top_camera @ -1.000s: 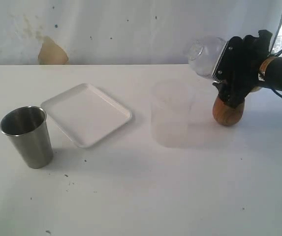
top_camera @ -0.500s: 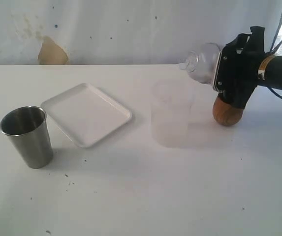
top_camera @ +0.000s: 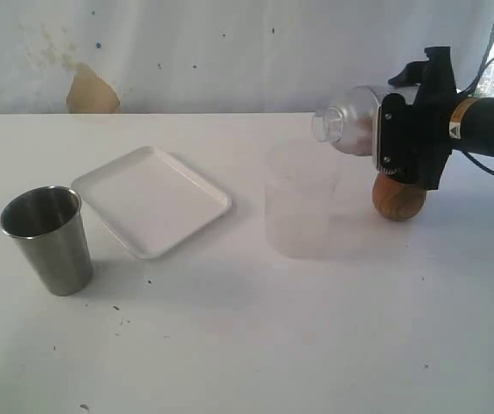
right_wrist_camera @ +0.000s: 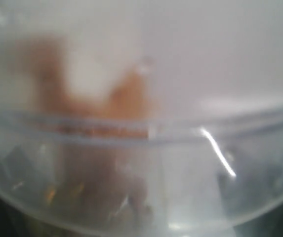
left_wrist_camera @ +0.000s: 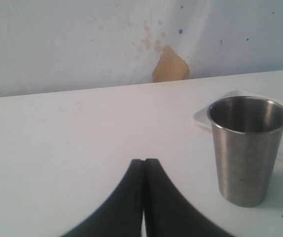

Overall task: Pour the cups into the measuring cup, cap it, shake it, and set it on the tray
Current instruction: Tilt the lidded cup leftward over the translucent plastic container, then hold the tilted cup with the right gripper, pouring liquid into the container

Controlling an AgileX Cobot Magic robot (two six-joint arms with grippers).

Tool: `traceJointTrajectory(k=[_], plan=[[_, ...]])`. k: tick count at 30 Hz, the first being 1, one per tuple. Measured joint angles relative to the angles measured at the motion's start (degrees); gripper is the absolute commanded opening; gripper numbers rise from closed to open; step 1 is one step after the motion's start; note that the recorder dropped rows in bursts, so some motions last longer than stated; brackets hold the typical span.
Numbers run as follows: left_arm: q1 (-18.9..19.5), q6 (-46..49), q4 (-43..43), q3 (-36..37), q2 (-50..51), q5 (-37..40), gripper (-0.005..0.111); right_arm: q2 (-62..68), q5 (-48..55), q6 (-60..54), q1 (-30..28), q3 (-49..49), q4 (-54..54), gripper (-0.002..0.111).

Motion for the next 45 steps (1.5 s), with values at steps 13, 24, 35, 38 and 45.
traceJointTrajectory(k=[13,24,35,38,45], plan=[[0.00,0.00,0.00,0.00,0.00,0.00,0.000,0.00,0.09,-7.57,0.00,0.00,0.00,0.000],[0.00,0.00,0.00,0.00,0.00,0.00,0.000,0.00,-0.86,-11.16,0.00,-0.10,0.12,0.000],[0.00,0.00,0.00,0.00,0.00,0.00,0.000,0.00,-1.97,-12.20,0.00,-0.94,0.36,0.000],[0.00,0.00,0.00,0.00,0.00,0.00,0.000,0.00,-2.01,-13.15,0.00,-0.94,0.36,0.000],[0.00,0.00,0.00,0.00,0.00,0.00,0.000,0.00,-3.23,-14.25,0.00,-1.05,0.36,0.000]])
